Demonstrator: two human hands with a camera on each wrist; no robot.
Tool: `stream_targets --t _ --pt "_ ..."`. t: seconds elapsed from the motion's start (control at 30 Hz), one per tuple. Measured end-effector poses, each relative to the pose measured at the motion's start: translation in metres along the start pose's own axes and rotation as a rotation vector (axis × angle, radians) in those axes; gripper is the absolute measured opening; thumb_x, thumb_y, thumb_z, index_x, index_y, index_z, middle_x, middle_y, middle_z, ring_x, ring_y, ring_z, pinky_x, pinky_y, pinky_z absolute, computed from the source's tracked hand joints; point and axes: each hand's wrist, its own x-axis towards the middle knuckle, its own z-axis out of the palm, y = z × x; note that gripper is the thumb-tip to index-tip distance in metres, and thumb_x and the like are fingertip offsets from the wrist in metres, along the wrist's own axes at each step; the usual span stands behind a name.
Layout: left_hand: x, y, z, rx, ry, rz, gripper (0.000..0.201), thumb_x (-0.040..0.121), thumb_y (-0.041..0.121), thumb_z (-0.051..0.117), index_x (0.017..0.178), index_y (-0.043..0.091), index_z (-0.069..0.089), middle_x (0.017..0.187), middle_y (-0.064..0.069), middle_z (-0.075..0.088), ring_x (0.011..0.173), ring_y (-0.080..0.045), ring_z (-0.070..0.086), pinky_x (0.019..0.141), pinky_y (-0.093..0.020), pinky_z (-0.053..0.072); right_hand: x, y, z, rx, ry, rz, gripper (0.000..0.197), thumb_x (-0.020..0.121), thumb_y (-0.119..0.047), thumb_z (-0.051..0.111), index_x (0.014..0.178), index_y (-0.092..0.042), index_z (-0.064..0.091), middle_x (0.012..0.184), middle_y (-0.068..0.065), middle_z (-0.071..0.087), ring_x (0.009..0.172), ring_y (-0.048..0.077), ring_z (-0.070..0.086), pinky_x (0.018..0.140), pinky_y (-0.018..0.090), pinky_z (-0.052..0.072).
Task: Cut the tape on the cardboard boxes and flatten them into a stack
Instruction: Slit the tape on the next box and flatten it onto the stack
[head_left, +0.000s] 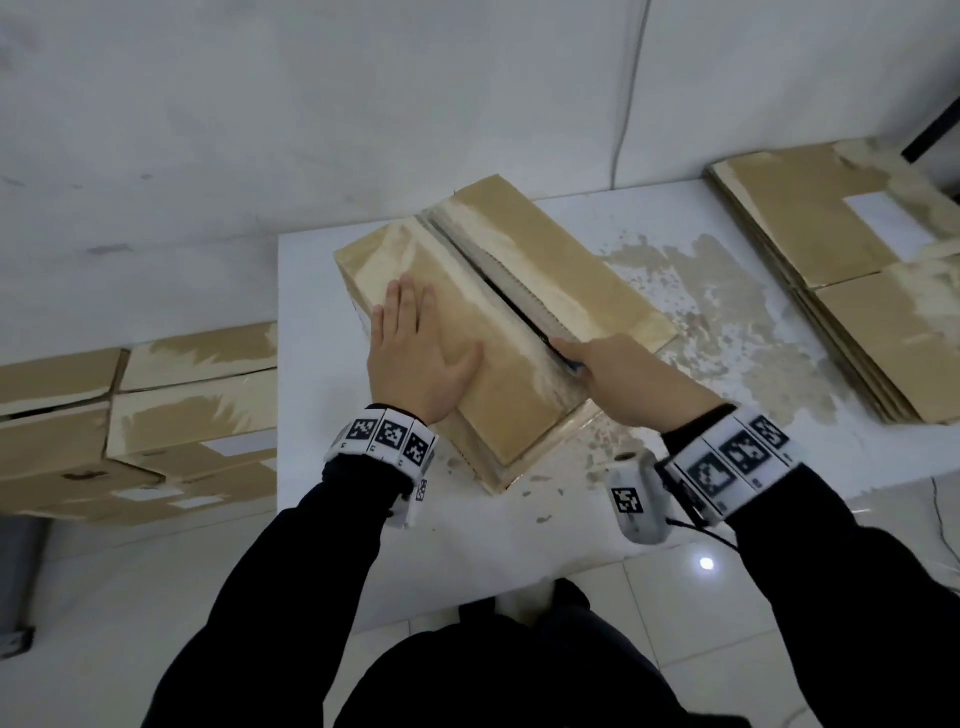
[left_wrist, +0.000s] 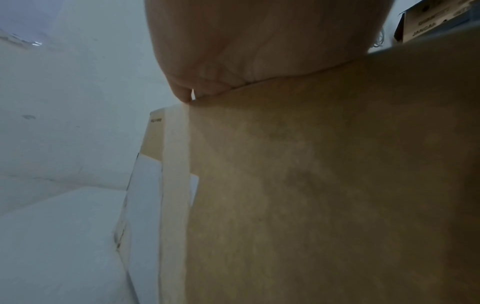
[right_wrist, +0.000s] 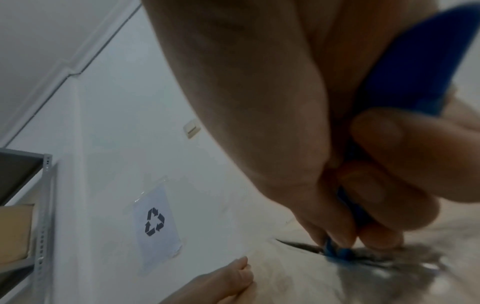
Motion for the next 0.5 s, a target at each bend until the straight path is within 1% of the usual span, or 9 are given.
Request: stream_targets --t 0.03,0.1,0.2,0.27,0.3,0.33,0.4,0.43,0.5 --pt "0.000 0.000 0.000 0.000 0.009 0.007 0.090 0.085 0.068 0.024 0.153 0.012 0.005 0.160 -0.009 -0.006 0.147 -0.020 -0.009 0.119 -0.037 -0.007 -0.011 0.004 0.003 0.035 0.008 0.015 0.061 0.093 0.009 0.030 0.146 -0.021 0.032 0.064 0.002 0.045 0.049 0.013 0.037 0.044 0.022 0.028" --pt "0.001 0.000 -0.001 0.013 0.004 0.018 0.088 0.088 0.066 0.027 0.153 0.012 0.004 0.160 -0.009 -0.006 0.147 -0.021 -0.009 0.119 -0.037 -0.006 -0.033 0.011 0.009 0.090 0.026 0.044 0.060 0.096 0.006 0.031 0.147 -0.025 0.030 0.068 0.004 0.048 0.051 0.015 0.040 0.048 0.024 0.031" --pt "0.001 0.000 -0.002 0.036 -0.018 0.005 0.084 0.091 0.060 0.033 0.153 0.012 0.004 0.160 -0.011 -0.005 0.147 -0.022 -0.008 0.119 -0.039 -0.005 -0.068 0.024 0.015 0.197 0.031 0.088 0.053 0.101 -0.005 0.030 0.148 -0.029 0.025 0.071 0.009 0.054 0.050 0.014 0.036 0.048 0.024 0.027" --pt "0.001 0.003 -0.004 0.056 -0.008 0.037 0.074 0.093 0.055 0.032 0.152 0.014 0.014 0.159 -0.016 0.005 0.147 -0.030 0.000 0.118 -0.044 0.000 -0.085 0.030 0.020 0.261 0.049 0.095 0.050 0.102 -0.010 0.031 0.148 -0.031 0.024 0.070 0.009 0.055 0.049 0.012 0.034 0.046 0.021 0.024" --pt "0.001 0.006 -0.007 0.068 0.008 0.114 0.067 0.092 0.051 0.029 0.149 0.016 0.024 0.156 -0.018 0.016 0.145 -0.034 0.009 0.116 -0.048 0.005 -0.089 0.031 0.024 0.298 0.058 0.102 0.050 0.102 -0.011 0.031 0.148 -0.031 0.025 0.068 0.008 0.054 0.048 0.011 0.033 0.045 0.020 0.025" --pt "0.002 0.010 -0.010 0.065 0.014 0.236 0.061 0.091 0.046 0.025 0.143 0.017 0.036 0.150 -0.019 0.028 0.141 -0.036 0.020 0.114 -0.051 0.013 -0.091 0.033 0.027 0.338 0.069 0.108 0.050 0.102 -0.012 0.032 0.148 -0.032 0.025 0.063 0.004 0.050 0.047 0.010 0.032 0.045 0.019 0.028" --pt "0.007 0.018 -0.013 0.026 -0.015 0.525 0.051 0.090 0.035 0.025 0.128 0.015 0.052 0.134 -0.015 0.048 0.128 -0.034 0.040 0.107 -0.049 0.029 -0.091 0.037 0.035 0.392 0.090 0.109 0.050 0.102 -0.013 0.032 0.148 -0.033 0.026 0.055 -0.002 0.043 0.044 0.009 0.030 0.043 0.017 0.029" --pt "0.010 0.021 -0.014 0.004 -0.034 0.621 0.046 0.091 0.031 0.029 0.123 0.013 0.056 0.127 -0.014 0.052 0.122 -0.032 0.045 0.102 -0.047 0.034 -0.090 0.038 0.037 0.402 0.097 0.107 0.050 0.102 -0.013 0.032 0.148 -0.033 0.026 0.054 -0.002 0.041 0.044 0.009 0.030 0.043 0.017 0.029" --pt "0.018 0.027 -0.019 0.010 -0.067 0.711 0.043 0.090 0.031 0.032 0.118 0.011 0.058 0.118 -0.012 0.054 0.112 -0.029 0.047 0.095 -0.044 0.040 -0.090 0.039 0.039 0.421 0.109 0.109 0.050 0.102 -0.013 0.032 0.148 -0.032 0.027 0.054 -0.001 0.042 0.044 0.010 0.030 0.043 0.018 0.028"
